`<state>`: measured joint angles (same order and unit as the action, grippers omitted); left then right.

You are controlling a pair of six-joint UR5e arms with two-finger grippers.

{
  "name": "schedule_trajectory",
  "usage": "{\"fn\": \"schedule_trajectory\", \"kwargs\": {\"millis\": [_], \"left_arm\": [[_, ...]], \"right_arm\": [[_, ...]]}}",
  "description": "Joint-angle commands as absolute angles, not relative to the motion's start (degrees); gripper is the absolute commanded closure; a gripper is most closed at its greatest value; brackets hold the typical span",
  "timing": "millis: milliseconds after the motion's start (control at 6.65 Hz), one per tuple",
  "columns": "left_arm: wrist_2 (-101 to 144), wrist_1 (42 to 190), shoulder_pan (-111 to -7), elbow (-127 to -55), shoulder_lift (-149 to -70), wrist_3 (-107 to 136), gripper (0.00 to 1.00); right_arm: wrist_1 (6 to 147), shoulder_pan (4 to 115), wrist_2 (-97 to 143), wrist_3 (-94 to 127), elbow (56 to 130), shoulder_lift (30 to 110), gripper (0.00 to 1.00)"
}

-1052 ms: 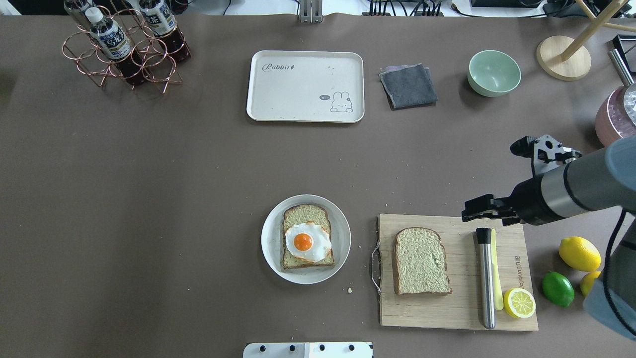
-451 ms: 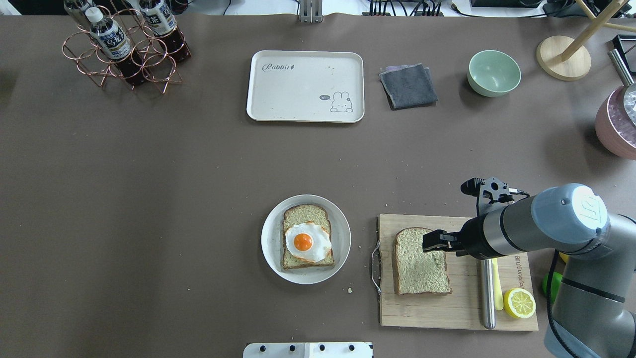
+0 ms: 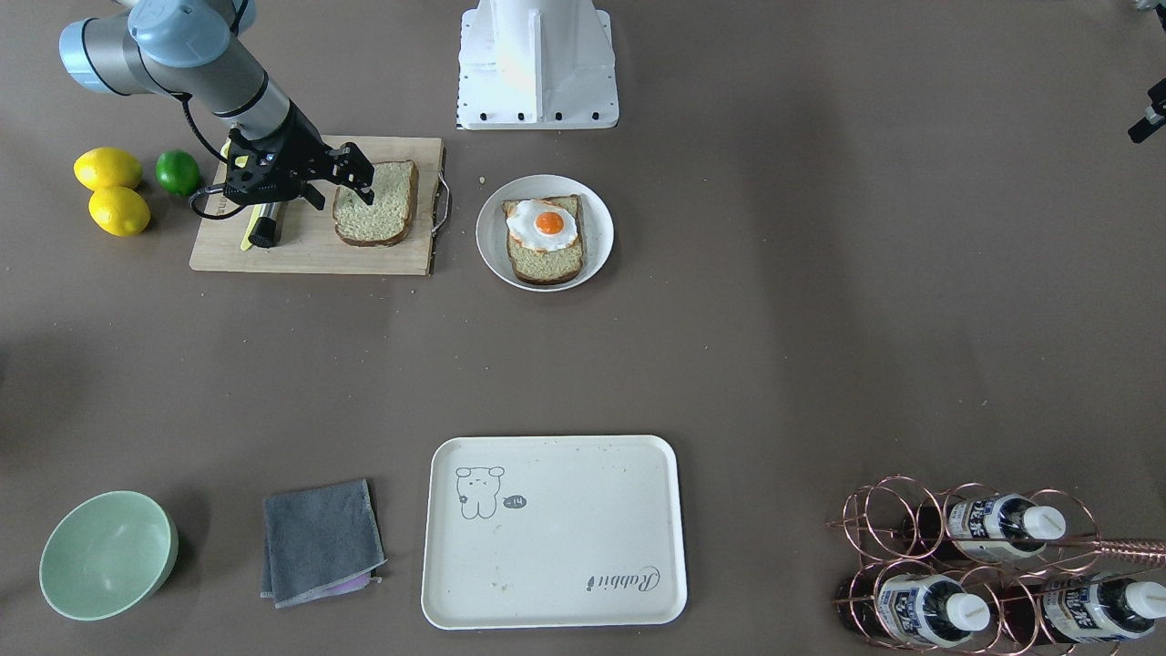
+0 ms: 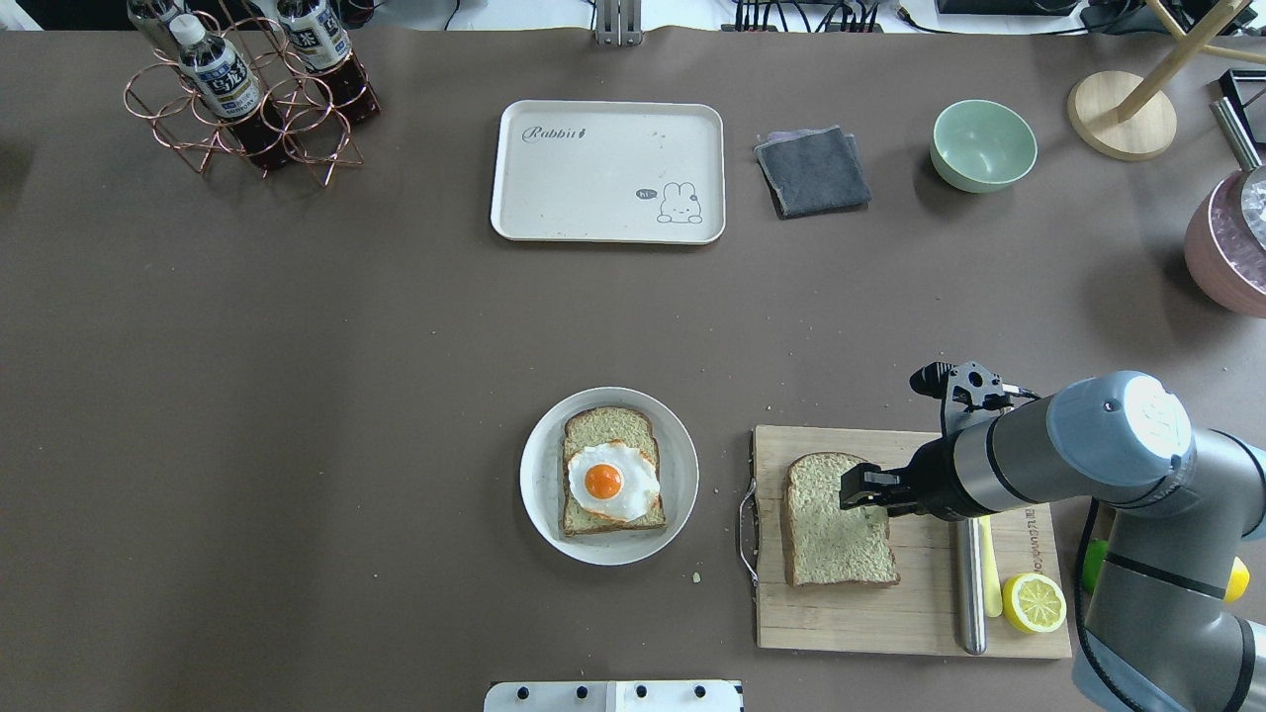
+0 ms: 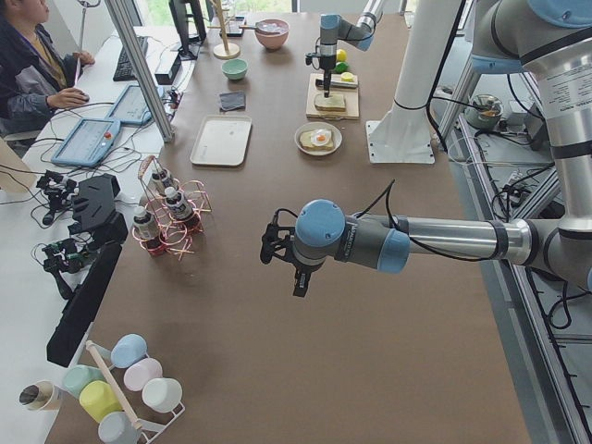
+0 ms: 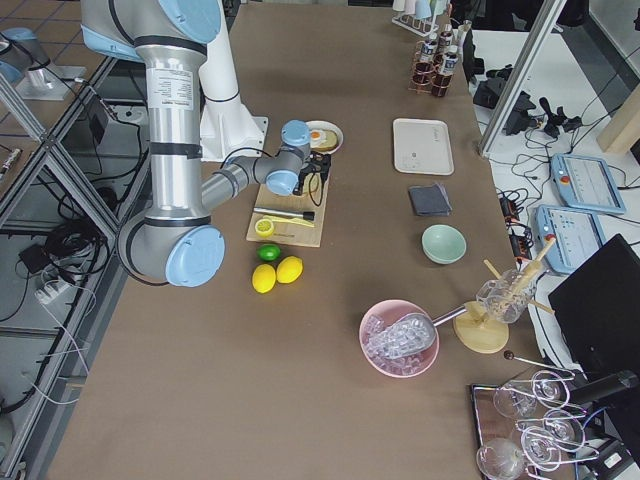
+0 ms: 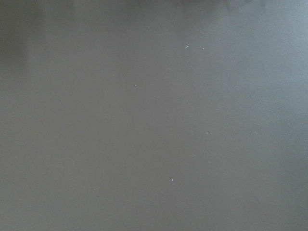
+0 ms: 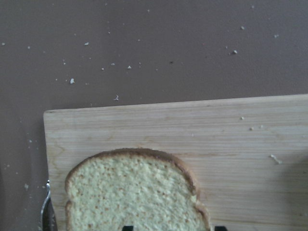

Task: Make sandwich and place on tray
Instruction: 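Reach the right gripper to the bread slice on the cutting board and grasp it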

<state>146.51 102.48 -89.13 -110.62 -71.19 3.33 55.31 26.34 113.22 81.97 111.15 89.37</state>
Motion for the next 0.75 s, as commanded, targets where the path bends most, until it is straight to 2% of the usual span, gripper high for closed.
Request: {"fn": "schedule_trajectory", "kwargs": {"millis": [0, 150, 301, 451, 601], "left_arm": [[146.6, 102.5, -89.2, -110.7, -71.2, 3.3, 0.02], [146.6, 102.5, -89.2, -110.7, -71.2, 3.3, 0.02], [146.6, 102.5, -89.3, -110.8, -71.1, 3.3, 0.02], [146.5, 102.5, -89.5, -110.9, -71.1, 3.3, 0.02], [146.5, 102.5, -89.5, -110.9, -71.1, 3.3, 0.02]], "right_arm": [[55.6, 26.4, 112.9, 82.0, 111.0, 89.6, 0.36], [55.7, 26.2, 112.8, 82.0, 110.9, 89.5, 0.42], [55.7, 26.1, 112.9, 82.0, 110.8, 89.6, 0.76], [55.8, 26.1, 113.1, 81.9, 110.7, 89.7, 0.98], [55.8, 25.9, 113.0, 81.9, 110.7, 89.6, 1.00]]}}
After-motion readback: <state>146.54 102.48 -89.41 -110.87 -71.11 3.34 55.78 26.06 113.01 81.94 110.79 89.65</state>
